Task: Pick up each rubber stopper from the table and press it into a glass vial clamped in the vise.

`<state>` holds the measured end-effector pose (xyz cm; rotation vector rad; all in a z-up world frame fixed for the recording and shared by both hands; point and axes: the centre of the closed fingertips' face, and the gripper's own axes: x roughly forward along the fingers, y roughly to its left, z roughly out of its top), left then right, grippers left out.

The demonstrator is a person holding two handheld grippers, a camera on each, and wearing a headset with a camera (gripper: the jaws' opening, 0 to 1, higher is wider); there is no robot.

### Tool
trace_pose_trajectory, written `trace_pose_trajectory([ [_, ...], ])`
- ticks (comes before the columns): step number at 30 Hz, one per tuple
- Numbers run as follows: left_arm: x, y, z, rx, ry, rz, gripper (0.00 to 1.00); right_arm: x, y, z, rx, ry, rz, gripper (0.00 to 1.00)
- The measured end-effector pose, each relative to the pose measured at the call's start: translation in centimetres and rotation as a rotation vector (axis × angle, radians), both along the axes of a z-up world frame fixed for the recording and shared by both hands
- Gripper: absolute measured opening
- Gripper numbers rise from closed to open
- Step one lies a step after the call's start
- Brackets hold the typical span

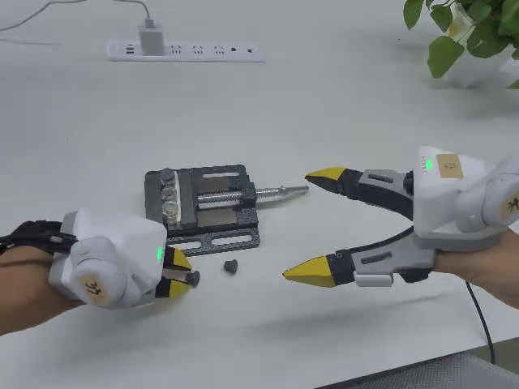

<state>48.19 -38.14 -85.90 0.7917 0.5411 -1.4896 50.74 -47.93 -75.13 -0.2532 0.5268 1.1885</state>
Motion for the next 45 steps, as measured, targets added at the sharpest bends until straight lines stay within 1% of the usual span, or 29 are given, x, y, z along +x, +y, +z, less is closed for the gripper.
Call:
trace_pose_trajectory([
  [6,0.1,0.1,-0.3,0.008,-0.004,-0.006,0.05,0.2,0.0,0.0,0.008,0.001,-0.006,0.79],
  [12,0.1,0.0,-0.3,0.003,-0.002,-0.005,0.05,0.1,-0.2,-0.3,0.003,0.007,-0.008,0.78],
  [17,0.1,0.0,-0.3,-0.002,-0.007,0.000,0.04,0.2,-0.3,-0.3,0.004,0.007,-0.013,0.78],
  [23,0.1,-0.1,-0.2,-0.024,0.009,0.037,0.04,0.0,0.2,-0.2,0.008,0.009,-0.012,0.77],
  [24,0.1,-0.3,0.1,-0.045,0.019,0.059,0.04,-0.2,0.5,-0.1,0.010,0.011,-0.011,0.78],
  [26,-0.1,-0.7,0.8,-0.097,0.058,0.099,0.04,-0.4,0.9,0.2,0.015,0.010,-0.008,0.77],
  [27,0.1,-0.9,1.3,-0.124,0.073,0.128,0.04,-0.5,0.9,0.3,0.017,0.011,-0.008,0.77],
  [28,0.2,-0.8,1.5,-0.129,0.070,0.139,0.04,-0.5,1.0,0.3,0.018,0.010,-0.006,0.77],
  [29,0.3,-0.8,1.9,-0.144,0.072,0.154,0.04,-0.6,1.2,0.5,0.018,0.010,-0.005,0.77],
  [30,0.3,-0.9,2.2,-0.163,0.087,0.175,0.04,-0.7,1.4,0.6,0.019,0.011,-0.004,0.77],
  [31,0.4,-1.0,2.6,-0.180,0.094,0.192,0.04,-0.7,1.6,0.7,0.021,0.010,-0.003,0.77],
  [32,0.5,-1.0,3.1,-0.198,0.093,0.208,0.04,-0.7,1.9,0.9,0.022,0.013,-0.002,0.77],
  [33,0.5,-1.1,3.6,-0.217,0.097,0.221,0.04,-0.8,1.9,1.0,0.024,0.013,-0.001,0.76],
  [34,0.5,-1.2,4.2,-0.246,0.111,0.246,0.04,-0.9,2.0,1.2,0.027,0.008,0.005,0.76],
  [36,0.7,-1.3,5.2,-0.283,0.116,0.277,0.04,-0.9,2.5,1.7,0.034,0.005,0.008,0.74],
  [37,0.7,-1.4,5.9,-0.311,0.121,0.297,0.04,-0.9,2.8,2.0,0.040,0.009,0.008,0.73],
  [39,0.7,-1.5,7.0,-0.350,0.132,0.326,0.04,-0.9,3.2,2.5,0.049,0.012,0.008,0.70],
  [41,0.7,-1.5,7.9,-0.374,0.129,0.342,0.04,-0.9,3.7,3.1,0.058,0.009,0.011,0.67],
  [42,0.7,-1.5,8.5,-0.397,0.131,0.352,0.04,-0.9,4.0,3.6,0.069,0.004,0.013,0.66],
  [43,0.7,-1.5,8.9,-0.410,0.135,0.358,0.04,-0.8,4.2,3.9,0.073,0.005,0.014,0.65],
  [45,0.6,-1.5,9.8,-0.432,0.135,0.372,0.04,-0.9,4.6,4.5,0.081,0.007,0.019,0.61],
])
